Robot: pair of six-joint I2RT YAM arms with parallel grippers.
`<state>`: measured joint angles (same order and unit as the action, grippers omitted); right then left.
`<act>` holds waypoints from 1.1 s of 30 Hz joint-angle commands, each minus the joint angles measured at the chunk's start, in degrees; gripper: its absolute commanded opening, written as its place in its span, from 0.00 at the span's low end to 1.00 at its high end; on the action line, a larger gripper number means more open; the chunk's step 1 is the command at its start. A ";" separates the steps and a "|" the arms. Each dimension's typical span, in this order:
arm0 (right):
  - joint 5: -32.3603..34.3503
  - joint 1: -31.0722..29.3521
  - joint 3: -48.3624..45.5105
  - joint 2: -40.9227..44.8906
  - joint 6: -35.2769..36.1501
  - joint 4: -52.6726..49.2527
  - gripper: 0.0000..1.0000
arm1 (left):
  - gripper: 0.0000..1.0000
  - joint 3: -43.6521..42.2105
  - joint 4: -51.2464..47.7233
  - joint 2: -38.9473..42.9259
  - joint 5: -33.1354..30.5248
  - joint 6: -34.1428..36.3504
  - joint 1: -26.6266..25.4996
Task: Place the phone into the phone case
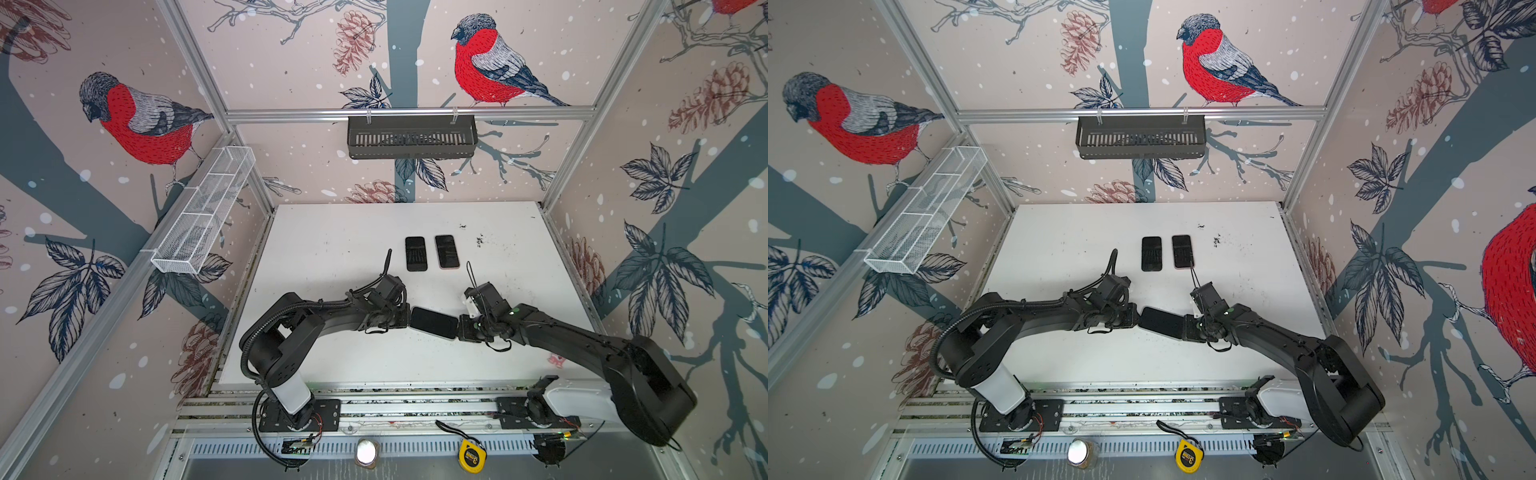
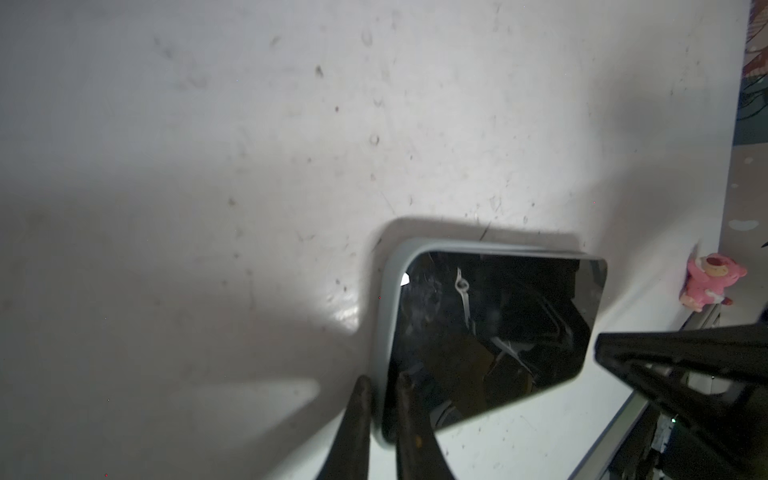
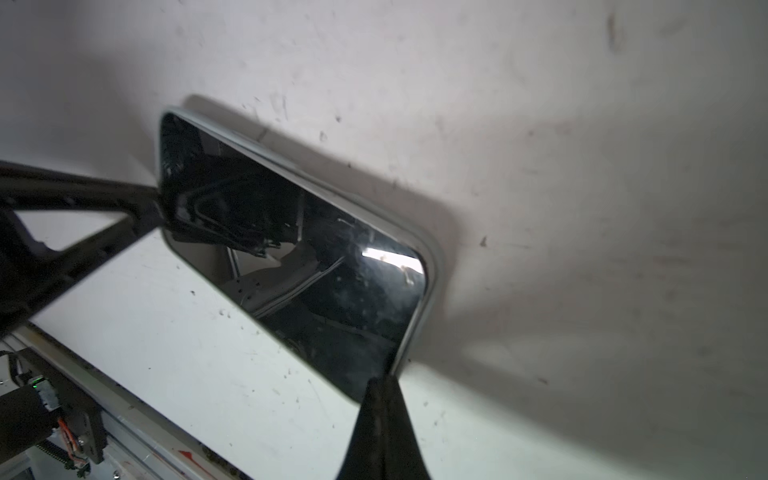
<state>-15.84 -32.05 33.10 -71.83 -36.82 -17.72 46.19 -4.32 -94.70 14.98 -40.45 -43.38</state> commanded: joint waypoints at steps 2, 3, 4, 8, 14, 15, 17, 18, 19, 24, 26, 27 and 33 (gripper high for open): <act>-0.33 3.93 2.40 0.36 4.38 -1.36 0.11 | 0.19 2.09 -7.97 3.09 -3.23 1.86 -0.26; -0.94 4.74 3.10 -1.16 5.15 -1.15 0.12 | 0.19 2.14 -8.60 3.85 -3.65 1.77 -0.55; -1.12 5.39 3.97 -2.59 5.80 -0.86 0.13 | 0.19 2.14 -8.96 4.52 -4.01 1.54 -0.98; -1.39 6.98 7.90 -9.20 8.27 0.04 0.13 | 0.19 1.46 -8.49 5.03 -4.18 -0.05 -3.82; -3.64 7.96 10.04 -17.11 9.29 2.92 0.13 | 0.19 -0.64 -4.67 1.91 -3.00 -2.02 -6.72; -4.55 7.73 9.58 -17.38 9.15 3.32 0.13 | 0.19 -1.24 -3.74 1.63 -2.67 -2.25 -6.71; -5.00 7.12 8.10 -16.69 8.82 3.89 0.13 | 0.19 -1.71 -2.90 1.05 -2.51 -2.29 -6.72; -4.91 6.72 7.01 -15.82 8.58 4.09 0.13 | 0.20 -1.53 -2.81 0.55 -2.50 -2.22 -6.60; -5.03 6.36 5.59 -14.69 8.00 4.47 0.13 | 0.20 -1.05 -3.08 -0.11 -2.40 -2.28 -6.40; -7.95 0.46 -1.72 -8.33 1.84 8.09 0.13 | 0.21 1.11 -1.96 -2.88 1.61 -0.99 -2.77; -7.77 -2.24 -3.48 -5.42 -0.59 8.92 0.13 | 0.22 2.58 -2.75 -3.04 1.71 -0.23 -1.58; -7.41 -2.80 -3.97 -4.19 -1.24 8.49 0.13 | 0.22 3.33 -3.43 -2.89 1.69 0.16 -1.34; -1.98 -2.31 -3.64 1.31 0.72 3.56 0.14 | 0.22 4.26 -5.00 -0.75 2.00 -0.26 -1.82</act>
<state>-20.34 -34.44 29.04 -72.10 -36.16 -11.33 50.37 -7.60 -96.44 16.53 -40.56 -44.88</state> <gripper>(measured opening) 0.138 0.223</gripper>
